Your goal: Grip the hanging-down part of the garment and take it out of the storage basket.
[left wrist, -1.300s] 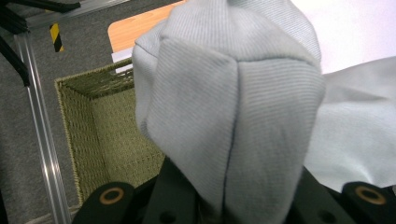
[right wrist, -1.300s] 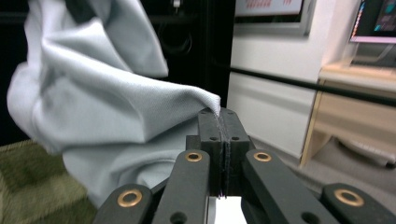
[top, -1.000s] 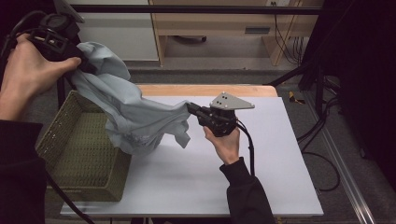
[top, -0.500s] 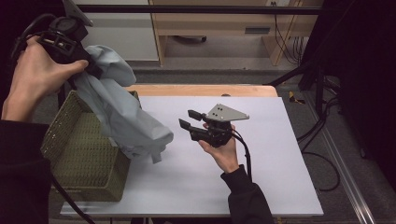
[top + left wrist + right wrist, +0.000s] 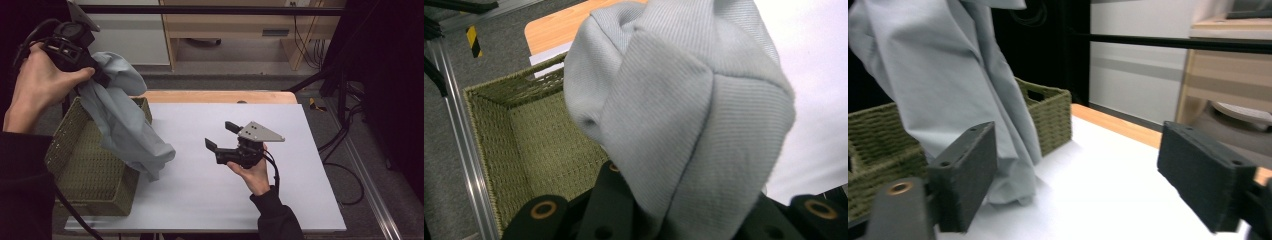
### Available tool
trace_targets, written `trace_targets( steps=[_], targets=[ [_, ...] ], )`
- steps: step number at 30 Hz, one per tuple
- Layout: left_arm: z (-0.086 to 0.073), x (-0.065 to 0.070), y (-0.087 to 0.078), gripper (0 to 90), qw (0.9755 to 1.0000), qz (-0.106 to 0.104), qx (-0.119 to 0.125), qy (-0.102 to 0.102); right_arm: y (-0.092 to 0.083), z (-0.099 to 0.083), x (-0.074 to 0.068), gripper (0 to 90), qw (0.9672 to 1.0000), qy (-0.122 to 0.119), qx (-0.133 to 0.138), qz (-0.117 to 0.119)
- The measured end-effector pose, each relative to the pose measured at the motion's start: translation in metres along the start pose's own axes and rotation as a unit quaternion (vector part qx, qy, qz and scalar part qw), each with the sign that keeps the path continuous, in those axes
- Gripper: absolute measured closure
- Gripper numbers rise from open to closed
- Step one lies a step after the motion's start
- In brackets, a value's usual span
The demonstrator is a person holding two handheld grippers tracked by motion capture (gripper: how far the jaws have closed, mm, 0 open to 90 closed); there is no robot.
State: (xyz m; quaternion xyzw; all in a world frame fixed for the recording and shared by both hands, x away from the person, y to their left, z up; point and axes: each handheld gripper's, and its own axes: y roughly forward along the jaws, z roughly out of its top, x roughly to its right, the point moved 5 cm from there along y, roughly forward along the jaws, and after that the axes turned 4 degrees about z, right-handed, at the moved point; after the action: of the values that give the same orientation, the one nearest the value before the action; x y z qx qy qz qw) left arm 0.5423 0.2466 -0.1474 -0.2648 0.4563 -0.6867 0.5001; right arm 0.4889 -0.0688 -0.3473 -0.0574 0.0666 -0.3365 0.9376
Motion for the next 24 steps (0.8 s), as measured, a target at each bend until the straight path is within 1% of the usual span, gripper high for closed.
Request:
trace_targets(
  steps=[1, 3, 4, 5, 6, 7, 8, 9, 10, 11, 12, 13, 14, 16, 17, 18, 21, 22, 24],
  targets=[
    [-0.001, 0.000, 0.000, 80.2, 1.0000, -0.001, 0.000, 0.000, -0.007, -0.005, 0.004, 12.5, 0.9999, 0.002, -0.002, -0.010],
    [-0.001, 0.000, -0.001, 80.2, 1.0000, -0.001, 0.000, 0.000, -0.014, -0.011, 0.007, 11.3, 0.9999, 0.005, -0.001, -0.014],
    [-0.001, 0.000, -0.001, 80.2, 1.0000, 0.000, 0.000, 0.001, -0.014, -0.011, 0.007, 11.3, 0.9999, 0.005, -0.001, -0.014],
    [-0.001, 0.000, -0.001, 80.1, 1.0000, 0.000, 0.001, 0.001, -0.021, -0.016, 0.010, 9.9, 0.9998, 0.006, 0.002, -0.021],
    [-0.002, 0.001, -0.001, 80.1, 1.0000, -0.002, 0.000, -0.001, -0.025, -0.018, 0.011, 9.3, 0.9998, 0.007, 0.003, -0.021],
    [-0.002, 0.000, -0.001, 80.1, 1.0000, -0.001, 0.001, 0.001, -0.030, -0.021, 0.013, 8.4, 0.9996, 0.008, 0.004, -0.026],
    [-0.002, 0.000, -0.001, 80.1, 1.0000, -0.002, 0.002, 0.001, -0.030, -0.021, 0.013, 8.4, 0.9996, 0.008, 0.004, -0.026],
    [-0.002, 0.000, -0.001, 80.1, 1.0000, -0.002, 0.002, 0.001, -0.038, -0.024, 0.015, 7.2, 0.9994, 0.009, 0.007, -0.034],
    [-0.002, 0.000, -0.001, 80.1, 1.0000, -0.002, 0.003, 0.000, -0.038, -0.024, 0.015, 7.2, 0.9994, 0.009, 0.007, -0.034],
    [-0.002, 0.000, -0.001, 80.1, 1.0000, -0.004, 0.002, -0.002, -0.041, -0.025, 0.016, 6.7, 0.9991, 0.011, 0.010, -0.039],
    [-0.002, 0.000, -0.001, 80.1, 1.0000, -0.003, 0.003, 0.001, -0.045, -0.026, 0.016, 6.5, 0.9990, 0.012, 0.014, -0.040],
    [-0.003, 0.000, -0.001, 80.1, 1.0000, -0.004, 0.004, 0.000, -0.052, -0.029, 0.018, 5.4, 0.9989, 0.011, 0.011, -0.044],
    [-0.003, 0.000, -0.001, 80.1, 1.0000, -0.004, 0.004, 0.000, -0.052, -0.029, 0.018, 5.4, 0.9989, 0.011, 0.011, -0.044],
    [-0.004, -0.001, -0.001, 80.1, 1.0000, -0.005, 0.004, -0.003, -0.059, -0.032, 0.019, 5.0, 0.9987, 0.013, 0.011, -0.048],
    [-0.004, -0.002, -0.001, 80.1, 1.0000, -0.005, 0.004, -0.002, -0.065, -0.035, 0.020, 4.3, 0.9986, 0.010, 0.011, -0.051],
    [-0.004, -0.002, -0.001, 80.1, 1.0000, -0.005, 0.005, -0.002, -0.065, -0.035, 0.020, 4.3, 0.9986, 0.010, 0.011, -0.051],
    [-0.005, -0.003, -0.001, 80.1, 1.0000, -0.006, 0.007, -0.002, -0.074, -0.043, 0.024, 3.0, 0.9979, 0.009, 0.013, -0.063],
    [-0.005, -0.003, -0.001, 80.1, 1.0000, -0.007, 0.007, -0.003, -0.076, -0.044, 0.024, 3.1, 0.9976, 0.010, 0.013, -0.067],
    [-0.006, -0.004, -0.002, 80.1, 0.9999, -0.007, 0.006, -0.003, -0.078, -0.045, 0.024, 3.0, 0.9975, 0.010, 0.012, -0.069]
  ],
)
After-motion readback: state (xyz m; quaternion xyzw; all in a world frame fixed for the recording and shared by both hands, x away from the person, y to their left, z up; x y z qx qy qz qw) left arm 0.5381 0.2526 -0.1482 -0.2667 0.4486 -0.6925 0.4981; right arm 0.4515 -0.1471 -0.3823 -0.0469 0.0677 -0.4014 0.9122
